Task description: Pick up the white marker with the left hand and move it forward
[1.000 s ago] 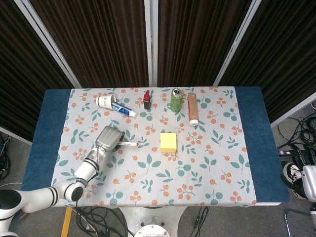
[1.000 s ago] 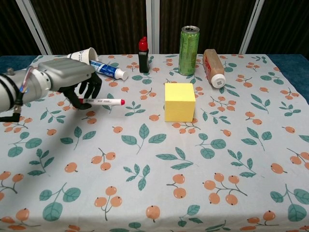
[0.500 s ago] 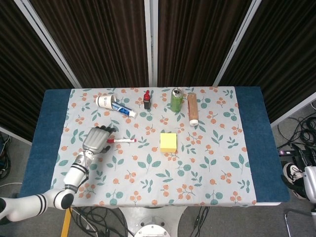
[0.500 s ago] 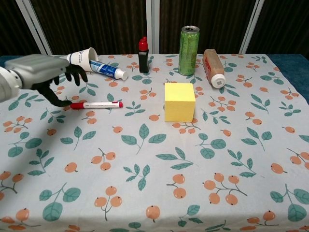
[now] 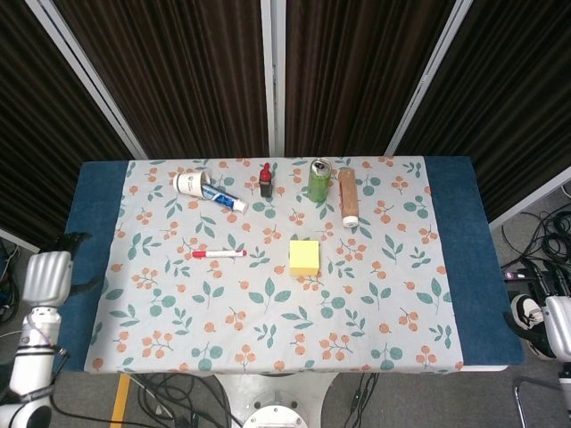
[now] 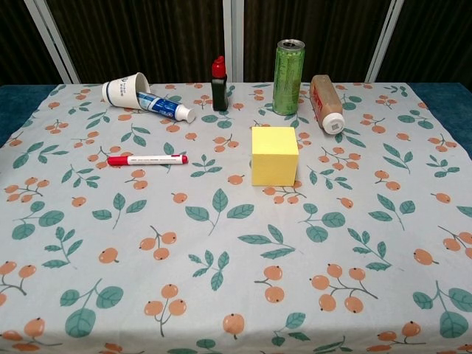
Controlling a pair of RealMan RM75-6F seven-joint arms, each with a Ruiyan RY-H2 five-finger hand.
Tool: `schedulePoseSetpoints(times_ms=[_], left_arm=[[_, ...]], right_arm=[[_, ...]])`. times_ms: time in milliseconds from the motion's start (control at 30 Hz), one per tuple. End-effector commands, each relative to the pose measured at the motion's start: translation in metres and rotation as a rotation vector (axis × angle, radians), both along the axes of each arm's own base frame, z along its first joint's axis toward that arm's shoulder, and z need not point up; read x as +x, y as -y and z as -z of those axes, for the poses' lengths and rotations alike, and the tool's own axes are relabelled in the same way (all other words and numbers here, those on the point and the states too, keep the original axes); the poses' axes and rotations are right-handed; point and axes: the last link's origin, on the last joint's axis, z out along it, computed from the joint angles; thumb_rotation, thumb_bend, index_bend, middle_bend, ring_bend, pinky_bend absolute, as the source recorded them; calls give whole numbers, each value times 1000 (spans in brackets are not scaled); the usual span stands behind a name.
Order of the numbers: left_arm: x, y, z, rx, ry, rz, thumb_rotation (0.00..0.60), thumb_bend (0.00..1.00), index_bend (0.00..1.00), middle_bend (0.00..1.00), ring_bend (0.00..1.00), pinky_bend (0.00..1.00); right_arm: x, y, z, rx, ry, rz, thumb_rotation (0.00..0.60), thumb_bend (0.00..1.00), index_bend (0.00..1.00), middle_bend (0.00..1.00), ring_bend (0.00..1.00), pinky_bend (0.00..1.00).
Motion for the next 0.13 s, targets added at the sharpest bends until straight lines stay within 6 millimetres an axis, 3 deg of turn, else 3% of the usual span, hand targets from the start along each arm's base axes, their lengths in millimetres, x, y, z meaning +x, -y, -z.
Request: schedulePoseSetpoints(times_ms=[33, 133], left_arm=[[-4, 33, -7, -8, -15, -3, 600, 159, 306, 372, 252, 317], [0, 49, -6, -30, -4, -9, 600, 159, 306, 373, 252, 317]], right_arm=[[4, 0, 3, 6, 6, -12, 600, 155, 74, 217, 27, 63], [9, -1, 7, 22, 8, -27, 600, 154, 74, 217, 27, 63]])
